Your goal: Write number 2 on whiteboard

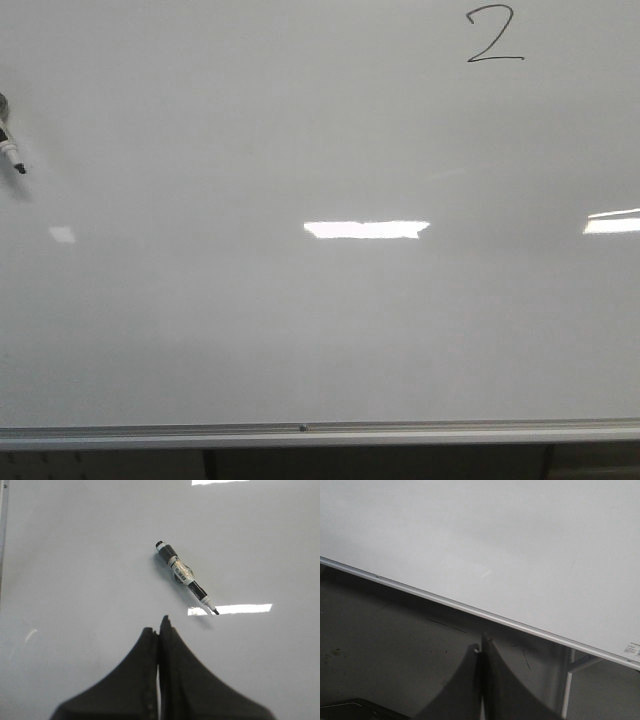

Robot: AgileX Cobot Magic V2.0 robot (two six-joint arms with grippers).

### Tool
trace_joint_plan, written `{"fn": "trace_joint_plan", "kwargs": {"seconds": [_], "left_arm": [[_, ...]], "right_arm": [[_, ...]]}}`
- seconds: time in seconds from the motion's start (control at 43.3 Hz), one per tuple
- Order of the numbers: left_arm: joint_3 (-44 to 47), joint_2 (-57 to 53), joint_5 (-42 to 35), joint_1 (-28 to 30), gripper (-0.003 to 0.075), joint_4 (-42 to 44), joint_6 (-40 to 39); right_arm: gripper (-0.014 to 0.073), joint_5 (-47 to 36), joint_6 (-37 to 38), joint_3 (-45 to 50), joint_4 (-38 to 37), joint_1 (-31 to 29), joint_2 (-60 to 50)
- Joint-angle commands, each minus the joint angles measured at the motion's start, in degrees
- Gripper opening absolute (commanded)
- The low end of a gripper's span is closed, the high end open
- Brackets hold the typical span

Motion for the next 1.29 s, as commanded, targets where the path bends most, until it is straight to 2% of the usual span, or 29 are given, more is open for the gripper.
{"fn": "trace_joint_plan", "kwargs": {"seconds": [0.0,0.808,0.878,0.97,1.109,1.27], "left_arm": [[1.26,-1.09,-5.06,0.20,-0.0019,-0.57,0.03],[1.26,-1.09,-5.06,0.20,-0.0019,-0.57,0.03],[1.26,-1.09,-5.06,0.20,-0.0019,-0.57,0.03],[1.26,-1.09,-5.06,0.20,-0.0020,-0.57,0.03],[1.26,-1.09,-4.95,0.20,-0.0020,-0.57,0.03],[1.26,-1.09,-4.95,0.20,-0.0020,-0.57,0.03]], "right_arm": [[-0.0071,-3.50,-0.02,-1.36,-0.78,-0.42,0.52],[-0.0071,-3.60,-0.02,-1.21,-0.78,-0.42,-0.12],[-0.0071,-4.53,-0.02,-0.57,-0.84,-1.95,-1.42],[-0.0071,-10.40,-0.02,2.97,-0.19,-5.95,-5.05],[-0.0071,-25.88,-0.02,12.67,0.61,-12.23,-11.72],[-0.0071,-42.00,-0.02,24.98,0.92,-16.63,-18.11]]}}
